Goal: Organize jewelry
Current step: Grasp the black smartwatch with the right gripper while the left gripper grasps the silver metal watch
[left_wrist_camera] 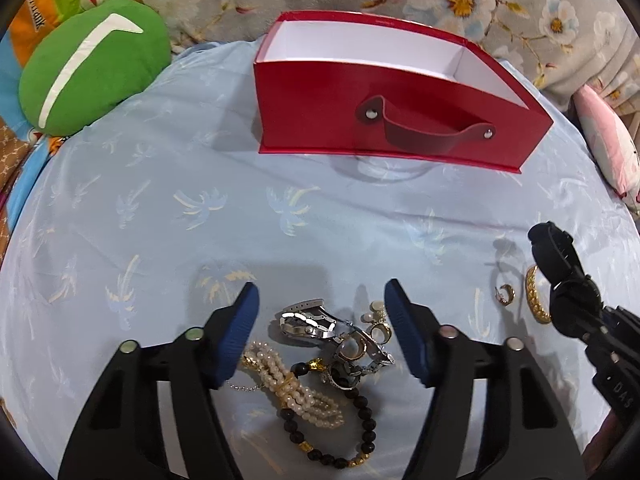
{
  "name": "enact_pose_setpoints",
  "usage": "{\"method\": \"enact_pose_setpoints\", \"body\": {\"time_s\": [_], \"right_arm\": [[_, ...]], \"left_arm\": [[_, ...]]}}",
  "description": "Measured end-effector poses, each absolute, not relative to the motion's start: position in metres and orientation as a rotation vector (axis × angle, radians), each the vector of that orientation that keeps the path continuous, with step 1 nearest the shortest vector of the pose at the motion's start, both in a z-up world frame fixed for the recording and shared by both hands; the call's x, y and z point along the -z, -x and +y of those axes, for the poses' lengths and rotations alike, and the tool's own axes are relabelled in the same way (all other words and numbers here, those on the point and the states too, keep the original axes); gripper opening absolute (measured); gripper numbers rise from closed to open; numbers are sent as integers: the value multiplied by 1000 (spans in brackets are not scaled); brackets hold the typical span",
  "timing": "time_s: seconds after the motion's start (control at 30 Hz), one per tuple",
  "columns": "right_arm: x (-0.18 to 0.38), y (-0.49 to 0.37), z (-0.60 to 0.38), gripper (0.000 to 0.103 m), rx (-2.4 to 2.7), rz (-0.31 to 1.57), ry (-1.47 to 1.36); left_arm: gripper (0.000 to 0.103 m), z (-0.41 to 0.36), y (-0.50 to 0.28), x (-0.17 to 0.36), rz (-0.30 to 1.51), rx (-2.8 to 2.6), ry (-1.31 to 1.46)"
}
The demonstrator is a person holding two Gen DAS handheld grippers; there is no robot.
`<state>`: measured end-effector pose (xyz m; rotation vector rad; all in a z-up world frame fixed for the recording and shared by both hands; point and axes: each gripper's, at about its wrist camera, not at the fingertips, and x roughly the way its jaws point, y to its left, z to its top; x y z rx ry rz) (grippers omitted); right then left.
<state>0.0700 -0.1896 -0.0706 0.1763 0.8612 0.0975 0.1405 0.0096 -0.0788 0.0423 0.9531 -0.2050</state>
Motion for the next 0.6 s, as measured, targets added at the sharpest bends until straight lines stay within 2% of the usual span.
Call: {"method": "enact_pose_setpoints", "body": {"time_s": [0.07, 0.13, 0.2, 0.3, 0.37, 0.6], "right_arm": [[71, -69, -192, 15, -100, 861, -184], [72, -70, -192, 15, -104, 862, -189], [74, -70, -191, 15, -111, 866, -192], [76, -71, -188, 16, -120, 871, -193], [77, -70, -188, 16, -122, 872, -194], [76, -69, -188, 16, -122, 869, -194]], "left_arm": [[50, 9, -139, 82, 959, 220, -54], [28, 10, -138, 86, 965, 227, -59], [16, 11, -137, 87, 959, 225, -66], [13, 15, -136, 86, 962, 250, -36], [0, 16, -133, 84, 960, 271, -19], [0, 19, -120, 66, 915, 293, 17]]}}
